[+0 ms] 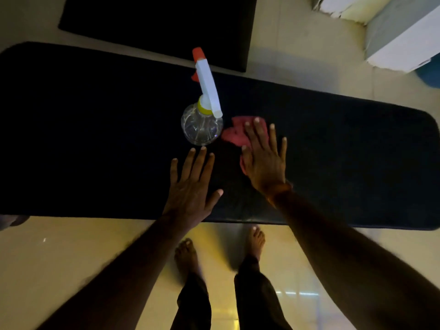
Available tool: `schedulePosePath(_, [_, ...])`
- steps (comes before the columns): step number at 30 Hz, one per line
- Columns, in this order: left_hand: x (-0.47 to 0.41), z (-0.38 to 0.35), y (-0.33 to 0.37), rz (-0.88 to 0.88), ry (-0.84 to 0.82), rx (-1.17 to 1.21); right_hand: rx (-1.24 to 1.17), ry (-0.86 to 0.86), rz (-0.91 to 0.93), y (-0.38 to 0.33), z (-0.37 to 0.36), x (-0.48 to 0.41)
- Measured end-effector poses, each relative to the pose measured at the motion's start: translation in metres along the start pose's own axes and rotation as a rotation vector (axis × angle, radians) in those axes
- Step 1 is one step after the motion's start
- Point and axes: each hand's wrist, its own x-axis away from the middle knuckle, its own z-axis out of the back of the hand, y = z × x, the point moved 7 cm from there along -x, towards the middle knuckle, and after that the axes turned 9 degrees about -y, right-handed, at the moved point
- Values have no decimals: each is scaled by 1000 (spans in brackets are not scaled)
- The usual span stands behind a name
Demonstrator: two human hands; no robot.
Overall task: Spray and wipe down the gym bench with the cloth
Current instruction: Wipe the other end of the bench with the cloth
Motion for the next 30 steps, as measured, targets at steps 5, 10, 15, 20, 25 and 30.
schedulePosePath(5, [-7,-1,17,21,21,-6,25,-10,232,-22,-13,14])
schedulePosePath(10, [-17,5,29,135,15,70,47,-24,104,18,20,-50])
schedulePosePath(15, [-9,17,25,229,43,150,-3,-78,232,-12,-13,18])
schedulePosePath(20, [13,18,0,269,37,118,59,-87,344,7,-11,24])
schedulePosePath(25, [21,16,-18,261,86,142,-59,-30,143,-38,-45,66])
schedulePosePath(30, [38,14,-39,279,82,157,94,-30,360,-32,-44,71])
